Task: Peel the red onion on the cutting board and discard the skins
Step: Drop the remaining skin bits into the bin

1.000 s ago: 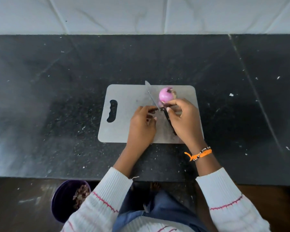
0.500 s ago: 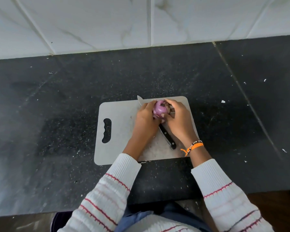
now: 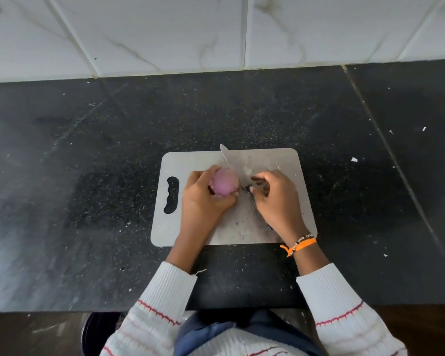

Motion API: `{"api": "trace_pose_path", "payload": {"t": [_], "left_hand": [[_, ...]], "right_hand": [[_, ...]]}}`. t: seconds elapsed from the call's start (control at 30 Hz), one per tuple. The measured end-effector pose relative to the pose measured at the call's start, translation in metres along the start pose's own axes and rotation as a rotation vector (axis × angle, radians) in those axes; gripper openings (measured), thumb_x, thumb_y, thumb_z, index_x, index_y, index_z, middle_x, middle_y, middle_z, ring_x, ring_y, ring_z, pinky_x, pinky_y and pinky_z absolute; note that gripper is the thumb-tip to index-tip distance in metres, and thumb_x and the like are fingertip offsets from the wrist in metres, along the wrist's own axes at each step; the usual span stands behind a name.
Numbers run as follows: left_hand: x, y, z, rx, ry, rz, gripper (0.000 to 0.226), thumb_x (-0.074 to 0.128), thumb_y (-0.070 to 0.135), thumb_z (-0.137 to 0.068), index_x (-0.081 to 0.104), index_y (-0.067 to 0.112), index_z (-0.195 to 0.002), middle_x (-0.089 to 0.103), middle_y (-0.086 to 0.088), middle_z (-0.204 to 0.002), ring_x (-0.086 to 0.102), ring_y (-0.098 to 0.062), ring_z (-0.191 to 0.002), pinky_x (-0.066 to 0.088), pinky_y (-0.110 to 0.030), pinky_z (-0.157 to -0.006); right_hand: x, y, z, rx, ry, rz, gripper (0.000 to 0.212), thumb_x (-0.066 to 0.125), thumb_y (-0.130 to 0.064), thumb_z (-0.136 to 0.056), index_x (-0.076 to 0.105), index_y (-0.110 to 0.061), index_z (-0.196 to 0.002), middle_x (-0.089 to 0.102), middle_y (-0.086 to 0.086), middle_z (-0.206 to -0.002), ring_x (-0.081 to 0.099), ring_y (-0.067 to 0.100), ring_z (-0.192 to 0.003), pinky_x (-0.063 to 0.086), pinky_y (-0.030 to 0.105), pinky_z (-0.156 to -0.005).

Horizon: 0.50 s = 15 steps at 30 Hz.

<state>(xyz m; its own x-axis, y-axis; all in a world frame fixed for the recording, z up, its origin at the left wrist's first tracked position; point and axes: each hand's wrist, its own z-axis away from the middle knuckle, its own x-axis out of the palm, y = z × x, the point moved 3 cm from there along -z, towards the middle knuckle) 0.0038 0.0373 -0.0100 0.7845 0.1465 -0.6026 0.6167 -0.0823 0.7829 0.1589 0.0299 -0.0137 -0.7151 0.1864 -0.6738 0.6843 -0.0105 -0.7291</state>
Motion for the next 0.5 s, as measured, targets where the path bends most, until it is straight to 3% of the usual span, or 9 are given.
{"api": "trace_pose_path", "payload": {"t": [0.1,0.17,0.27,0.5], "left_hand": [[-0.002,-0.008,0.006,-0.044,-0.022,-0.016,0.064,0.081,0.017,-0.062,0.058,0.014,-0.122,0.055,-0.003,-0.107,0.054,-0.010,-0.086,0.039,0.001,-0.073],[-0.002,-0.009,0.009,-0.058,-0.032,-0.008,0.065,0.080,0.016,-0.064,0.057,0.015,-0.124,0.054,-0.002,-0.110,0.056,-0.012,-0.089,0.046,-0.009,-0.080],[0.002,-0.006,0.010,-0.041,-0.024,0.015,0.063,0.080,0.015,-0.064,0.058,0.015,-0.123,0.053,-0.003,-0.110,0.059,-0.017,-0.092,0.051,-0.025,-0.084],[0.011,-0.005,0.010,-0.023,-0.040,0.018,0.061,0.078,0.016,-0.066,0.056,0.017,-0.123,0.052,-0.006,-0.111,0.055,-0.022,-0.100,0.050,-0.033,-0.087]], "right_hand": [[0.008,0.001,0.008,-0.003,-0.021,0.106,0.018,0.067,-0.012,-0.080,0.063,-0.012,-0.097,0.061,0.005,-0.097,0.058,0.024,-0.091,0.049,0.036,-0.078],[0.009,-0.002,0.011,-0.025,-0.014,0.136,0.018,0.066,-0.010,-0.079,0.061,-0.011,-0.096,0.059,0.007,-0.097,0.058,0.025,-0.089,0.050,0.038,-0.075],[0.008,-0.003,0.014,-0.011,-0.012,0.149,0.016,0.065,-0.009,-0.080,0.060,-0.009,-0.095,0.059,0.007,-0.095,0.058,0.025,-0.084,0.044,0.030,-0.067],[0.003,-0.002,0.027,0.042,0.000,0.153,0.020,0.066,-0.014,-0.082,0.058,-0.008,-0.099,0.061,0.008,-0.097,0.059,0.021,-0.086,0.036,0.020,-0.066]]}}
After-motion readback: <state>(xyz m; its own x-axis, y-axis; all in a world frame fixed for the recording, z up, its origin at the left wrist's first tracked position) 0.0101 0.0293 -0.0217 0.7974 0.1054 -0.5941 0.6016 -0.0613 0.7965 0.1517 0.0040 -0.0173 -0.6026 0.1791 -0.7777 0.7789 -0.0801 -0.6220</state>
